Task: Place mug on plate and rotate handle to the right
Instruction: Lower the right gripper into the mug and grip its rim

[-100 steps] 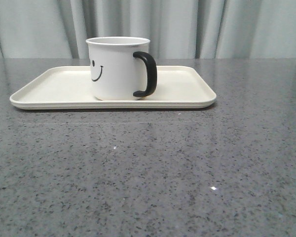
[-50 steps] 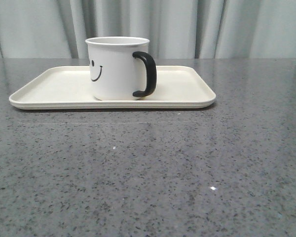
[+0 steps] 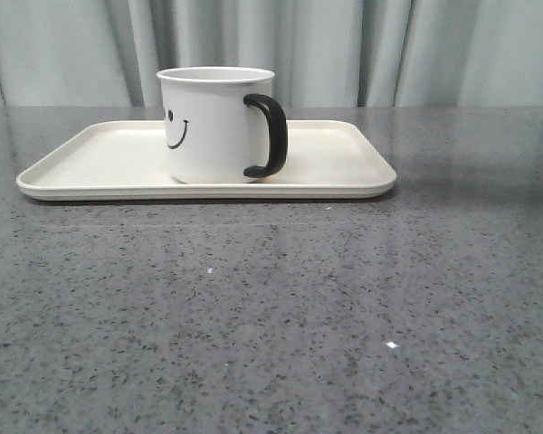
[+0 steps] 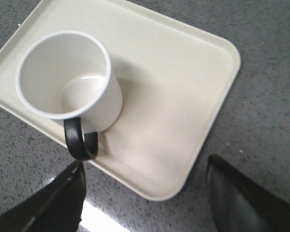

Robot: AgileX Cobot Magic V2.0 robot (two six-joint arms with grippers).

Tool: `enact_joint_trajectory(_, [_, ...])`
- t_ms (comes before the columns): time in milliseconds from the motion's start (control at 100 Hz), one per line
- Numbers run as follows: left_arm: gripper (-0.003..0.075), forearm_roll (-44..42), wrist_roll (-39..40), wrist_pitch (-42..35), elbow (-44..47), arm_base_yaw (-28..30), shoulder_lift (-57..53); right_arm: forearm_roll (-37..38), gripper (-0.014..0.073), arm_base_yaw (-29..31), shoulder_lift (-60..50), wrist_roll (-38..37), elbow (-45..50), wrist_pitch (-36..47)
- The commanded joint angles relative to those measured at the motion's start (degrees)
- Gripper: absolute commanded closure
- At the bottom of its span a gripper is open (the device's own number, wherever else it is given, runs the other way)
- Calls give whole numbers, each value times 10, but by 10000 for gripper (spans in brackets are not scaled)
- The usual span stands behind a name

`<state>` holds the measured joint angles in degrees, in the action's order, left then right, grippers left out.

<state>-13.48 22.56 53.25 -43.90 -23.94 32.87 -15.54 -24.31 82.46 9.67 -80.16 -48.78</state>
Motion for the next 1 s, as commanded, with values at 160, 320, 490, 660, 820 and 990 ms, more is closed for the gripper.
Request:
enact_joint_trajectory(160, [290, -9, 4, -41, -14, -3, 1, 23, 65, -46, 104, -43, -140, 27])
enact_joint_trajectory(320, [290, -10, 4, -42, -14, -3, 1, 24, 65, -59, 172, -52, -211, 13])
enact_joint_trajectory(490, [290, -10, 4, -42, -14, -3, 1, 26, 65, -59, 220, -69, -249, 2])
enact_joint_trajectory(660, [290, -12, 4, -42, -14, -3, 1, 26, 66, -59, 243, -69, -253, -14])
enact_joint_trajectory(820, [290, -18, 4, -43, -14, -3, 1, 26, 66, -59, 257, -69, -253, -27])
enact_joint_trajectory(990, [290, -22, 4, -43, -14, -3, 1, 26, 153, -59, 261, -69, -253, -30])
